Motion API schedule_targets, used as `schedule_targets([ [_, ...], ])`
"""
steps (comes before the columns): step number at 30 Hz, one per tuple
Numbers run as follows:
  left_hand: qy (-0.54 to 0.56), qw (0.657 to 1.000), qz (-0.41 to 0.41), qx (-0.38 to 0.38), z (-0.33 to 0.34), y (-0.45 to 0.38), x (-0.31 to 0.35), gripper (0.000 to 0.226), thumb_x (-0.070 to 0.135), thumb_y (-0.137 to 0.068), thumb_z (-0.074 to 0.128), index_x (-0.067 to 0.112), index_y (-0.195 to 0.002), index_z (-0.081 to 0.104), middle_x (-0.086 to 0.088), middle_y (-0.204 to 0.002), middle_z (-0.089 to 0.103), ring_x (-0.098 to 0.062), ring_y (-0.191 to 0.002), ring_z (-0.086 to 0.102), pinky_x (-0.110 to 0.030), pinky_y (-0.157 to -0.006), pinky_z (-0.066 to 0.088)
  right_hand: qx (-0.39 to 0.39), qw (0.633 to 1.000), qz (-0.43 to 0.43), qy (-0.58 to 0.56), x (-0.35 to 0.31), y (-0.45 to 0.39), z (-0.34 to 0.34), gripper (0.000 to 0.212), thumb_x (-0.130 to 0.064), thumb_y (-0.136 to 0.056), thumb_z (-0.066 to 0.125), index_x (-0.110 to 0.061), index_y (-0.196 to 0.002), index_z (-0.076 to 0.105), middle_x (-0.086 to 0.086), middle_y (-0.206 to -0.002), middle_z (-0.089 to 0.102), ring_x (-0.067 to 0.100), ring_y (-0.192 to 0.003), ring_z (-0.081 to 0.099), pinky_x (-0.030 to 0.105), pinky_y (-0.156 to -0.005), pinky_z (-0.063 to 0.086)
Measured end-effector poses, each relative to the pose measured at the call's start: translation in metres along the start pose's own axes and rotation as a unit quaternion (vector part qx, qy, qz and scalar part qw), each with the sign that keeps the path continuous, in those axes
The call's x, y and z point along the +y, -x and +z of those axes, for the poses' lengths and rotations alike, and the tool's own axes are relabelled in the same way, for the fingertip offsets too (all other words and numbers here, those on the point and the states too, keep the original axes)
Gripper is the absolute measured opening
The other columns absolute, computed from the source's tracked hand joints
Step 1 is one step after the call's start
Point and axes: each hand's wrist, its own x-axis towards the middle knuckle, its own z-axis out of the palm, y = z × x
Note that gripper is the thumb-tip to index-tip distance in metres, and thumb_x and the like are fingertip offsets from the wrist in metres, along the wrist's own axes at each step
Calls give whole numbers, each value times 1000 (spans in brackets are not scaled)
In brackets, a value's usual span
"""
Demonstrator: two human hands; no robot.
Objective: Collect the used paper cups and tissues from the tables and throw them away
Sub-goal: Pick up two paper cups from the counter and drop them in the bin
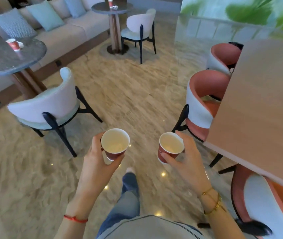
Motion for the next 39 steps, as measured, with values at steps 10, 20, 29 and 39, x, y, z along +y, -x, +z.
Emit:
schedule_targets([
  [10,5,998,39,-42,69,-271,-32,73,31,-68,85,27,-126,41,16,-111,54,-3,-92,55,2,-67,39,36,999,24,-4,28,-250,48,70,-30,-71,80,-22,-131,44,-6,-123,47,6,-111,46,13,-90,38],
  [20,42,991,65,-107,151,-521,-32,72,30,-69,84,29,-126,42,32,-105,53,9,-94,56,1,-71,41,92,994,63,9,57,-469,50,74,-39,-72,77,-22,-134,41,-7,-127,47,5,-117,46,26,-99,42],
  [29,65,983,93,-146,285,-709,-22,73,27,-69,83,27,-128,40,14,-117,53,1,-100,53,-6,-78,43,128,987,93,10,136,-656,26,76,-36,-69,78,-22,-135,42,-8,-126,48,5,-117,46,36,-99,45],
  [39,64,974,144,-160,430,-931,44,72,34,-70,83,31,-127,39,15,-116,54,1,-99,53,-2,-76,42,147,985,81,34,201,-891,-49,74,-31,-71,79,-21,-134,41,-7,-127,46,2,-119,42,17,-100,34],
])
